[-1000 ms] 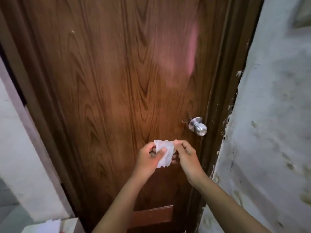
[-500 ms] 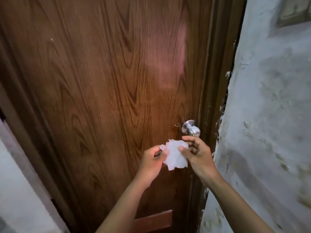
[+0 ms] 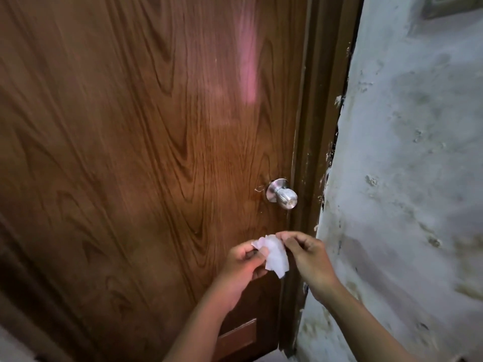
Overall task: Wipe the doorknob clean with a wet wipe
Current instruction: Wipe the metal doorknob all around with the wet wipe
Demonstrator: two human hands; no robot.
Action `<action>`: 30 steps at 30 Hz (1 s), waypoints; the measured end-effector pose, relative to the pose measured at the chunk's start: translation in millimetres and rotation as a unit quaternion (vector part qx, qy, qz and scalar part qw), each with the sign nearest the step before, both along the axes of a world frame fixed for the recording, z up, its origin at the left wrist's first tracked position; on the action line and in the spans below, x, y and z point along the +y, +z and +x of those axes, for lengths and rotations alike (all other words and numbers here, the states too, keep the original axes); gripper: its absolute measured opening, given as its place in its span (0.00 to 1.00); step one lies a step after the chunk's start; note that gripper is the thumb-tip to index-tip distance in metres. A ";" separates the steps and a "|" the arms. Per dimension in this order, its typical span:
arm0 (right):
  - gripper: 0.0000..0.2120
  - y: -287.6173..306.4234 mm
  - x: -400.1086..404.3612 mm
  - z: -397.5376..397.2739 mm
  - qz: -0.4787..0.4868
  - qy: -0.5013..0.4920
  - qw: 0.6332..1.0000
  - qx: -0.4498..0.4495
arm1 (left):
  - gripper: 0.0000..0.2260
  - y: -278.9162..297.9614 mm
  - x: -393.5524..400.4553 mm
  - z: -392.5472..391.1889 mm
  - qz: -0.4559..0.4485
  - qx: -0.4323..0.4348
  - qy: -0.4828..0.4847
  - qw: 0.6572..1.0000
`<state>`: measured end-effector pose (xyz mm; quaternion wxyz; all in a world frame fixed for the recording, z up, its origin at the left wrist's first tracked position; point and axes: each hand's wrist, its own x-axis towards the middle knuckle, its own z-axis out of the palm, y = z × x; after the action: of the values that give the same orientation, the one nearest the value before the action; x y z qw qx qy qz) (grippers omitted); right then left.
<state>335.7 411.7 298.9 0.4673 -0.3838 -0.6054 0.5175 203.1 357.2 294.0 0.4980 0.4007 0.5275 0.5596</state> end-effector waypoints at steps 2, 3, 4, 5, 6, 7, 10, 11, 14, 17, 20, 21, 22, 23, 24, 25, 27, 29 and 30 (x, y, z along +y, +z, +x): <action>0.10 -4.1 -4.8 -2.2 -0.021 0.026 0.999 0.001 | 0.06 -5.8 4.3 -3.1 -0.009 -0.023 0.011 1.000; 0.09 -6.8 -6.6 -3.1 -0.019 0.038 0.999 -0.003 | 0.07 -8.3 7.8 -4.0 -0.009 -0.037 0.011 0.999; 0.08 -9.8 -7.9 -3.9 -0.015 0.046 0.999 -0.013 | 0.07 -10.1 10.2 -4.0 -0.008 -0.052 0.012 0.999; 0.09 -13.2 -7.8 -4.4 -0.009 0.046 0.998 -0.029 | 0.07 -11.3 12.3 -3.5 -0.006 -0.063 0.017 0.998; 0.10 -16.3 -6.4 -5.3 -0.003 0.038 0.998 -0.047 | 0.08 -13.7 15.4 -2.6 -0.007 -0.070 0.023 0.997; 0.09 -18.3 -5.1 -6.0 0.003 0.027 0.998 -0.056 | 0.08 -15.9 18.2 -1.6 -0.006 -0.070 0.028 0.997; 0.07 -20.5 5.1 -8.2 -0.001 -0.015 1.000 -0.023 | 0.07 -20.9 30.5 -0.6 0.000 -0.032 0.033 0.999; 0.08 -20.6 11.6 -8.3 -0.009 -0.030 0.999 -0.009 | 0.06 -21.3 37.3 0.4 0.006 -0.018 0.036 0.999; 0.08 -21.9 30.2 -9.0 -0.052 -0.058 0.995 0.059 | 0.07 -21.3 55.6 5.2 0.032 0.030 0.063 0.997; 0.09 -22.1 46.8 -7.2 -0.077 -0.067 0.990 0.095 | 0.15 -20.3 70.7 11.6 0.081 0.057 0.094 0.991; 0.08 -24.3 63.6 -1.1 -0.047 -0.050 0.996 0.053 | 0.22 -22.2 83.7 15.1 0.131 0.110 0.054 0.984; 0.08 -25.7 69.7 1.3 -0.035 -0.045 0.998 0.037 | 0.20 -22.8 89.8 14.8 0.141 0.164 0.047 0.975; 0.07 -27.0 74.5 3.7 -0.027 -0.042 0.998 0.026 | 0.16 -23.7 95.6 14.2 0.151 0.219 0.047 0.963; 0.08 -28.9 80.8 6.6 -0.024 -0.040 0.999 0.025 | 0.12 -25.3 103.1 14.8 0.154 0.258 0.055 0.952; 0.08 -30.5 85.0 9.0 -0.025 -0.041 0.998 0.032 | 0.10 -26.8 107.9 15.4 0.151 0.276 0.069 0.947; 0.08 -32.2 88.9 10.7 -0.029 -0.042 0.998 0.044 | 0.09 -29.0 112.2 16.2 0.143 0.278 0.081 0.947; 0.09 -37.8 96.8 13.7 -0.048 -0.039 0.995 0.074 | 0.08 -35.4 121.0 20.6 0.122 0.244 0.090 0.958; 0.10 -42.5 103.3 15.2 -0.076 -0.039 0.991 0.104 | 0.06 -39.6 126.2 26.3 0.100 0.182 0.089 0.974; 0.10 -43.7 105.8 15.3 -0.084 -0.044 0.989 0.109 | 0.06 -40.3 128.1 29.3 0.088 0.156 0.090 0.980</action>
<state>351.0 517.6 255.2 0.5194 -0.3891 -0.4877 0.5840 232.3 485.3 253.7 0.3195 0.4766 0.5812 0.5770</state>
